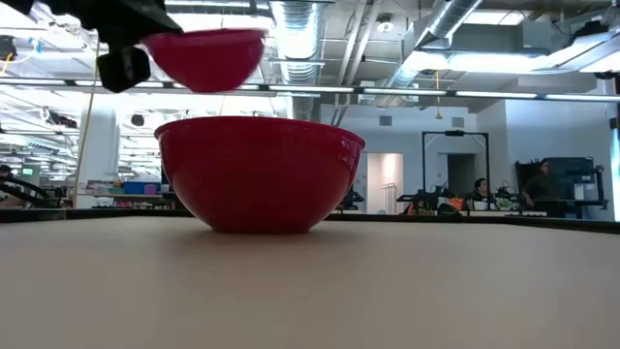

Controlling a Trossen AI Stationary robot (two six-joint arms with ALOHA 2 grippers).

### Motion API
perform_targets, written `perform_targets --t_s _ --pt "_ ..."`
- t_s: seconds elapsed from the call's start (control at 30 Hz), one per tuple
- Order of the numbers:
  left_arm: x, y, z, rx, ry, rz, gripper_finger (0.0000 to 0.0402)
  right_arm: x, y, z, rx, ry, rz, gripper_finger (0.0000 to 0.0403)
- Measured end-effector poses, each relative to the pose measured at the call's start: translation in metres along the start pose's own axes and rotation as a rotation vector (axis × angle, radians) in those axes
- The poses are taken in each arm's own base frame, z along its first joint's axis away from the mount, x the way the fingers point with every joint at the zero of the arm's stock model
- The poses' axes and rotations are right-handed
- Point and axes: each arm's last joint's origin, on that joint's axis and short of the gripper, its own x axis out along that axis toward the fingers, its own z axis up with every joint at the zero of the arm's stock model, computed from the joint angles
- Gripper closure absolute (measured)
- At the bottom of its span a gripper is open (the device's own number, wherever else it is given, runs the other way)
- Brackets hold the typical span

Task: Nest bowls inside each other
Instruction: Stack the pink bowl on top of the blue bowl

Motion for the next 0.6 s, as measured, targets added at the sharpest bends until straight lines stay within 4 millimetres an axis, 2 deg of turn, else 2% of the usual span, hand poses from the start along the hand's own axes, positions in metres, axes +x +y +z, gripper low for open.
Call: perform_targets --t_s 0.27,0.43,0.6 --pt "0.007 0.02 0.019 -0.05 -0.103 0.116 0.0401 0.0 0.0 0.0 -0.002 0.0 -0.001 0.0143" --pt "0.027 0.033 0.032 -0.083 -0.114 0.097 0.0401 0.0 0.0 0.0 -0.005 -0.001 -0.002 0.0143" --pt "0.047 0.052 0.032 -0.138 -0.04 0.14 0.0402 0.0 0.0 0.0 -0.006 0.002 -0.003 0.0143"
